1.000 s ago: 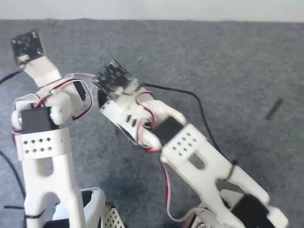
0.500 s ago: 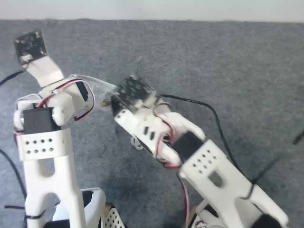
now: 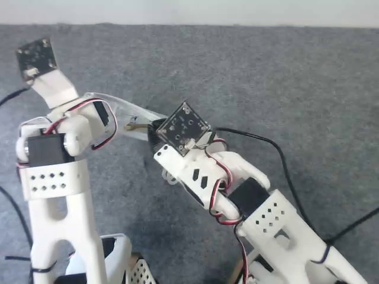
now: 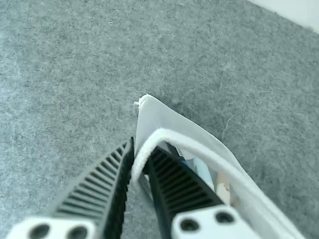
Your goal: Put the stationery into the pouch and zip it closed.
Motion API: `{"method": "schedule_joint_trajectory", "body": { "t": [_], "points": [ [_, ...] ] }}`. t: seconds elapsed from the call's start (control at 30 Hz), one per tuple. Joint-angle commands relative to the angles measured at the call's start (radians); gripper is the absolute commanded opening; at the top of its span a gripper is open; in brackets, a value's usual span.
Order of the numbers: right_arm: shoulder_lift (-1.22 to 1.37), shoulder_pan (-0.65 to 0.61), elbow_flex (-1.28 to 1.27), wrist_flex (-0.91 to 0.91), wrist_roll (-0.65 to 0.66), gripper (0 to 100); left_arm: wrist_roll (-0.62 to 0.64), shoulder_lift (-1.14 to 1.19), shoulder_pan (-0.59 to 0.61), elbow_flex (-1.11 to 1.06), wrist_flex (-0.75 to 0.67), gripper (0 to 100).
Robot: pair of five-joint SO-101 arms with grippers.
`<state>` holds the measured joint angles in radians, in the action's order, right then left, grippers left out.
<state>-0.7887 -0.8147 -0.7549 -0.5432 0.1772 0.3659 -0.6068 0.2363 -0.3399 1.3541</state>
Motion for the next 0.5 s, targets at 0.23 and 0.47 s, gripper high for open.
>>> {"method": "schedule_joint_trajectory", "body": {
  "t": [0.23, 0.47],
  "points": [
    [0.156, -0.101, 0.064, -0.041, 0.060, 2.6, -0.006, -0.031, 0.005, 0.004, -0.029, 1],
    [0.197, -0.166, 0.097, -0.101, 0.061, 2.6, -0.006, -0.031, 0.000, 0.004, -0.029, 1]
  ]
}}
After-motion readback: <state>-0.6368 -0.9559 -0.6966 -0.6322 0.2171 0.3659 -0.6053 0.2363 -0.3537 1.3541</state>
